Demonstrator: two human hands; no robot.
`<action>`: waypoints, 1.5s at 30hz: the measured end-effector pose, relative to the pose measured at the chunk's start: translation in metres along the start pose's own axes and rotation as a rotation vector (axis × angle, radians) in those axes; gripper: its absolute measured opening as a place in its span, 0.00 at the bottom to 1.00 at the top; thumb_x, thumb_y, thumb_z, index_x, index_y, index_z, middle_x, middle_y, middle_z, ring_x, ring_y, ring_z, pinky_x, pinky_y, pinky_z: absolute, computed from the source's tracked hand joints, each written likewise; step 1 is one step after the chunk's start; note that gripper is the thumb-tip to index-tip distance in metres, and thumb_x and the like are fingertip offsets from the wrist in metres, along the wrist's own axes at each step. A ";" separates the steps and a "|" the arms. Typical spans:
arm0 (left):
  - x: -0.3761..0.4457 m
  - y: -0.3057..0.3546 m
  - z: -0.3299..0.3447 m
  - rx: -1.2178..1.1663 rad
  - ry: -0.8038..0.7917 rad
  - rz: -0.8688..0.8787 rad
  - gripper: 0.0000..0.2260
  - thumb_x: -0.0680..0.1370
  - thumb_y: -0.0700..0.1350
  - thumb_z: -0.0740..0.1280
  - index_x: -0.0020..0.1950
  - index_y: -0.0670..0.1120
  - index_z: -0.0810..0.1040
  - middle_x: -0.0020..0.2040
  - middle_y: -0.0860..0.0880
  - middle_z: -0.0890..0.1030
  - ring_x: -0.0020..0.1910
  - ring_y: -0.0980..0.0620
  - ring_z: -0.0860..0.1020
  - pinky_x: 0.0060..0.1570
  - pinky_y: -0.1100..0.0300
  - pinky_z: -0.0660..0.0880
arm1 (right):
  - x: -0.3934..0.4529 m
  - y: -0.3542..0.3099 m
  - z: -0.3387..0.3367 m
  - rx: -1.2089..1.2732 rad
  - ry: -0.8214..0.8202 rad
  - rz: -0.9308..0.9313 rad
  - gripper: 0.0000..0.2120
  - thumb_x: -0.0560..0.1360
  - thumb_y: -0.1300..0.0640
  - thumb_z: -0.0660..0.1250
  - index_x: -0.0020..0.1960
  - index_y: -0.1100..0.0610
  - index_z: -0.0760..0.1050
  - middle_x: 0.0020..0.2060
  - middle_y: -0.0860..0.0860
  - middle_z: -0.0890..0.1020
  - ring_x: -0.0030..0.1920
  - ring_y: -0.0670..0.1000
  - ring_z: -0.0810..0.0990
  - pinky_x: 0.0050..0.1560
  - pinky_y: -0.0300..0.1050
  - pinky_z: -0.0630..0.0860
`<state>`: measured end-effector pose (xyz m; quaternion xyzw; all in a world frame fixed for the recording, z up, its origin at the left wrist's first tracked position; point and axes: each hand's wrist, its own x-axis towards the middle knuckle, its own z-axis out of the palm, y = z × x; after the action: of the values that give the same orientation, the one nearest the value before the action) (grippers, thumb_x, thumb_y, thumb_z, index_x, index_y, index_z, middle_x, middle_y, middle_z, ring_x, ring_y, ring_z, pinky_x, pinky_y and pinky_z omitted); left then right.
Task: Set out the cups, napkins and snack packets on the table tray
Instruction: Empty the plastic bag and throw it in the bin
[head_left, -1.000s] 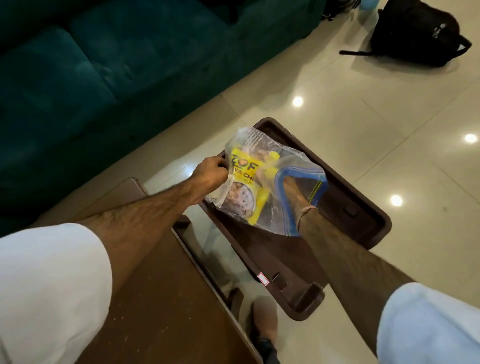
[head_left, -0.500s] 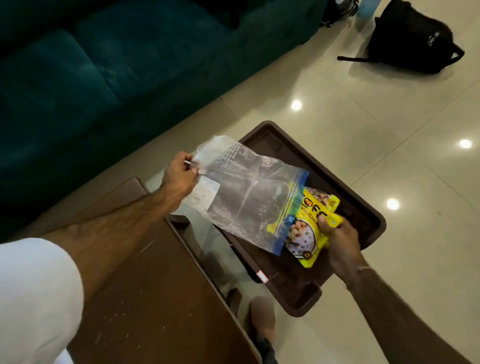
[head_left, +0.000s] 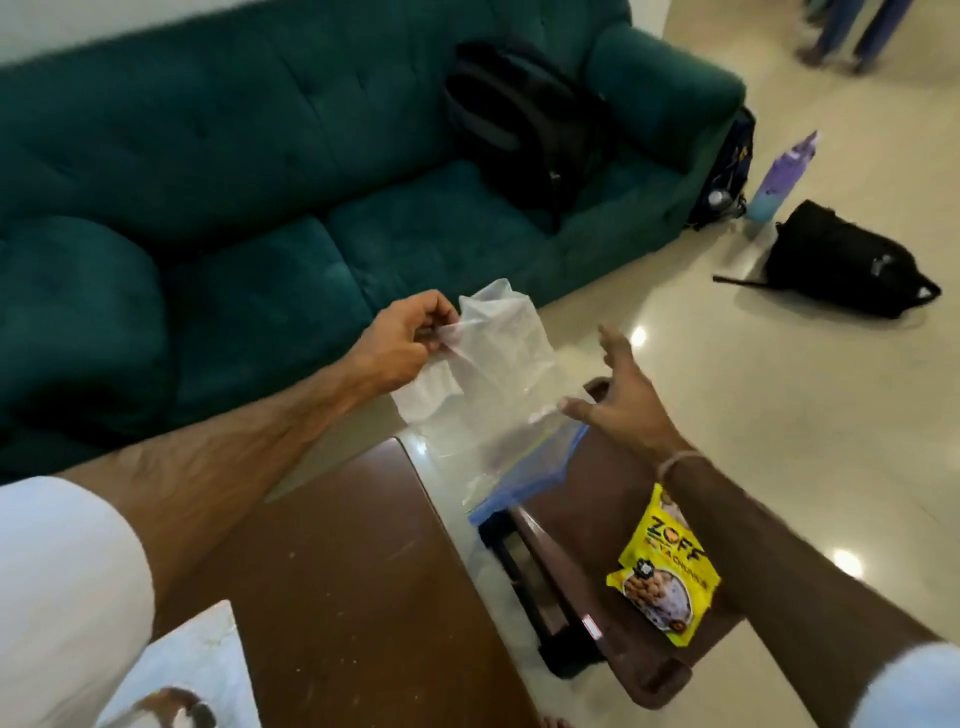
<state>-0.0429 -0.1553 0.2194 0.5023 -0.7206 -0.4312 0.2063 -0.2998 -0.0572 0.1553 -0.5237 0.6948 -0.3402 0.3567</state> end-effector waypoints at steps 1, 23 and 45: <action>-0.009 0.014 -0.021 0.017 0.015 0.024 0.15 0.74 0.25 0.62 0.50 0.43 0.77 0.50 0.47 0.81 0.52 0.47 0.80 0.54 0.56 0.81 | 0.010 -0.031 0.000 -0.054 -0.098 -0.046 0.51 0.66 0.56 0.80 0.79 0.53 0.52 0.75 0.54 0.64 0.73 0.53 0.65 0.69 0.47 0.66; -0.379 0.095 -0.462 -0.584 0.598 -0.127 0.42 0.62 0.68 0.71 0.72 0.50 0.68 0.63 0.44 0.79 0.58 0.46 0.79 0.50 0.50 0.73 | -0.154 -0.612 0.088 0.750 -0.857 -0.510 0.08 0.73 0.66 0.69 0.52 0.60 0.76 0.52 0.63 0.84 0.56 0.63 0.83 0.52 0.55 0.82; -0.687 -0.023 -0.517 0.266 1.320 -0.585 0.34 0.68 0.53 0.79 0.70 0.53 0.68 0.73 0.49 0.61 0.72 0.48 0.64 0.68 0.50 0.64 | -0.300 -0.738 0.380 -0.255 -0.805 -1.110 0.08 0.69 0.59 0.77 0.45 0.48 0.83 0.31 0.42 0.77 0.31 0.35 0.75 0.42 0.33 0.70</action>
<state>0.6289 0.2478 0.5746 0.8500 -0.3291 0.0146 0.4111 0.4412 0.0335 0.6260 -0.9246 0.1726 -0.1673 0.2955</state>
